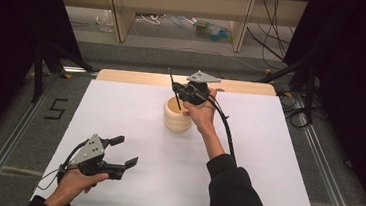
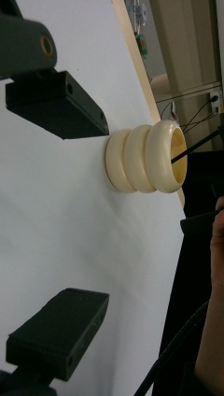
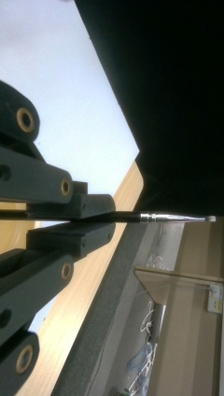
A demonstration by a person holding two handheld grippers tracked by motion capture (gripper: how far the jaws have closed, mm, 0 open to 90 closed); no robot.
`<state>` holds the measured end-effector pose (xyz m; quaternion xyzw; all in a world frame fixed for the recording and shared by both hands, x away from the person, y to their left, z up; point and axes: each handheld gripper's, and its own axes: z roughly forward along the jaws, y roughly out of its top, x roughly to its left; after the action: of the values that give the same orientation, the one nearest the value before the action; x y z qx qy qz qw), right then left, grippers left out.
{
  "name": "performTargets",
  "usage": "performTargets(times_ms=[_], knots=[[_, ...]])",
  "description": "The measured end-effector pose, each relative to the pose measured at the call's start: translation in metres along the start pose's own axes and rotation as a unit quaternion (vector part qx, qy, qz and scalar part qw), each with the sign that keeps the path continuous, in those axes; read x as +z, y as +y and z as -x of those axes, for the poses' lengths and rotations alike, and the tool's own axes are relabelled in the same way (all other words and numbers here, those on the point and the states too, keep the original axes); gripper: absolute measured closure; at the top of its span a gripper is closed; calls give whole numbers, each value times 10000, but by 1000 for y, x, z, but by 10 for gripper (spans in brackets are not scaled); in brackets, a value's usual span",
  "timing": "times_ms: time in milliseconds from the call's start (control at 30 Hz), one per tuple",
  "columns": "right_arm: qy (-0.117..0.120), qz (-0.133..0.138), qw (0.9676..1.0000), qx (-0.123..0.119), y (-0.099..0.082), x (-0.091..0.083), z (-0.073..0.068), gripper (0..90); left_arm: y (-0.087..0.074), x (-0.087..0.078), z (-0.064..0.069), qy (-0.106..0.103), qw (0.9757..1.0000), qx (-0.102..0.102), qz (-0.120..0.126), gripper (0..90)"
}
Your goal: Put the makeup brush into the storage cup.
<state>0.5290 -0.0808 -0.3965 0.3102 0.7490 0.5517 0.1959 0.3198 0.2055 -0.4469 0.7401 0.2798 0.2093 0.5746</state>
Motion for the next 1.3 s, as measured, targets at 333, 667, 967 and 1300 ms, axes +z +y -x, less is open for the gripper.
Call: performTargets(times_ms=[333,667,967,1300], knots=[[-47,-107,9999,-27,-4,1,1,852,0,0,0,10,10000,-2,0,164],[-113,-340,9994,11,-10,6,0,852,0,0,0,-10,10000,-15,10,163],[-159,-494,9986,42,-15,8,-2,850,0,0,0,14,10000,-52,11,163],[-298,-591,9974,271,-22,3,2,678,0,0,0,19,10000,-53,7,163]])
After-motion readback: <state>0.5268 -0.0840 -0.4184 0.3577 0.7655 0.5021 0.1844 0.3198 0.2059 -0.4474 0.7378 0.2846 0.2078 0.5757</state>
